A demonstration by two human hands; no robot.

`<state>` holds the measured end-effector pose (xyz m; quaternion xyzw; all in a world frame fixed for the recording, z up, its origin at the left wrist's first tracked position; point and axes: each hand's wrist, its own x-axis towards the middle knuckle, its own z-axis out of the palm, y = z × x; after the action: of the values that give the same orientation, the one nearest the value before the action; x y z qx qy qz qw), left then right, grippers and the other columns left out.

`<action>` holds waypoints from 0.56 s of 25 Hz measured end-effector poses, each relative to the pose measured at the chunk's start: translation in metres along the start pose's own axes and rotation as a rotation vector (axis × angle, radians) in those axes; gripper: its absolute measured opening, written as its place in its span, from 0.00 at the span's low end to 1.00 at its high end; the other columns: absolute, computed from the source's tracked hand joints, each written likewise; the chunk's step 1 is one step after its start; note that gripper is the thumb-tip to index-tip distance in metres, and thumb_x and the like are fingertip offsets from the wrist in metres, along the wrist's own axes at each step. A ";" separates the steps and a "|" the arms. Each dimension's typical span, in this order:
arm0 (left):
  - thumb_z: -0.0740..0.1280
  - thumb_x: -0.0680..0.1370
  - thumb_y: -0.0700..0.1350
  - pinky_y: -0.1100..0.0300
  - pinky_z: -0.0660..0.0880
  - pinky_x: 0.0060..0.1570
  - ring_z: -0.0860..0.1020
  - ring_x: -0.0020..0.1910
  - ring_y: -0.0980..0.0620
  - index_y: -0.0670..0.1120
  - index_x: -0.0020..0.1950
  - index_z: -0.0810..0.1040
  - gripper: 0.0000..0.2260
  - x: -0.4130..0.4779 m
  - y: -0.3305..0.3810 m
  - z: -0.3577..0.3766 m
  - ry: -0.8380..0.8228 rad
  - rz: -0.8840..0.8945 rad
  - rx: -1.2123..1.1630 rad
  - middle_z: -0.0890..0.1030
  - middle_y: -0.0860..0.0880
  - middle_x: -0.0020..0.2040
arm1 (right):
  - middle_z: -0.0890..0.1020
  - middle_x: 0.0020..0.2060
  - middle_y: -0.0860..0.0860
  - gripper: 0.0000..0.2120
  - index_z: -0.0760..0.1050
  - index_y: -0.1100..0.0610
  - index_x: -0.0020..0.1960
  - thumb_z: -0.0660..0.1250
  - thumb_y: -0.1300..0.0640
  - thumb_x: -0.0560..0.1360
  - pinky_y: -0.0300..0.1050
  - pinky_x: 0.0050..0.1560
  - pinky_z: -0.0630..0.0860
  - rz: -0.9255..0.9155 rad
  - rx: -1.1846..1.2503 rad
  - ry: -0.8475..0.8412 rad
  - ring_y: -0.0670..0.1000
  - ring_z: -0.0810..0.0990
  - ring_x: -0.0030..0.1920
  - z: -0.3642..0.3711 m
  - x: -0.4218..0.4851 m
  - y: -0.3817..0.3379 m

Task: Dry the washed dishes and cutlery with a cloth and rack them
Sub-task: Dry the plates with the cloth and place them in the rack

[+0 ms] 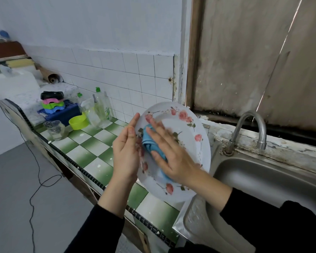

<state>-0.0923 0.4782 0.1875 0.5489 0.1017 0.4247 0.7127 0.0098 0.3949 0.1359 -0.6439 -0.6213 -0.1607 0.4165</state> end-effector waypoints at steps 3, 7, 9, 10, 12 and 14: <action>0.54 0.83 0.41 0.64 0.77 0.52 0.81 0.53 0.56 0.50 0.65 0.74 0.14 -0.009 -0.001 0.002 -0.025 -0.003 0.086 0.84 0.56 0.52 | 0.48 0.79 0.53 0.25 0.51 0.55 0.78 0.53 0.54 0.83 0.52 0.78 0.50 0.401 0.018 0.290 0.50 0.45 0.79 -0.013 0.019 0.026; 0.54 0.84 0.39 0.61 0.76 0.53 0.79 0.47 0.59 0.52 0.65 0.73 0.15 -0.002 -0.006 0.010 -0.010 0.075 0.216 0.84 0.61 0.46 | 0.51 0.78 0.58 0.26 0.52 0.62 0.78 0.53 0.57 0.82 0.45 0.78 0.46 0.281 0.141 0.240 0.54 0.46 0.79 0.008 0.021 -0.007; 0.55 0.84 0.38 0.59 0.76 0.51 0.80 0.46 0.58 0.53 0.65 0.73 0.15 0.006 0.003 0.001 0.078 0.128 0.246 0.83 0.62 0.43 | 0.55 0.77 0.60 0.26 0.55 0.65 0.76 0.55 0.60 0.80 0.52 0.77 0.50 0.032 0.134 0.057 0.58 0.51 0.78 0.023 -0.014 -0.017; 0.56 0.84 0.39 0.57 0.77 0.52 0.80 0.47 0.58 0.53 0.66 0.73 0.15 0.008 0.009 -0.005 0.116 0.150 0.268 0.83 0.63 0.43 | 0.56 0.77 0.59 0.25 0.57 0.64 0.76 0.56 0.60 0.80 0.56 0.77 0.52 -0.044 0.093 0.022 0.58 0.54 0.78 0.025 -0.031 -0.007; 0.56 0.84 0.39 0.59 0.76 0.59 0.79 0.54 0.64 0.51 0.67 0.73 0.15 0.008 0.019 -0.014 0.139 0.169 0.293 0.82 0.68 0.47 | 0.55 0.78 0.50 0.25 0.58 0.59 0.76 0.56 0.58 0.79 0.62 0.76 0.52 0.011 0.019 0.081 0.57 0.54 0.78 0.020 -0.049 0.031; 0.56 0.83 0.39 0.65 0.75 0.58 0.77 0.55 0.69 0.49 0.68 0.71 0.15 0.002 0.023 -0.014 0.095 0.173 0.321 0.79 0.72 0.48 | 0.51 0.78 0.46 0.26 0.54 0.52 0.77 0.54 0.56 0.80 0.66 0.75 0.53 0.235 -0.007 0.225 0.53 0.49 0.79 0.007 -0.042 0.060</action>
<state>-0.1112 0.4900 0.2031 0.6417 0.1541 0.4883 0.5710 0.0564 0.3789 0.0810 -0.6914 -0.4907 -0.1842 0.4972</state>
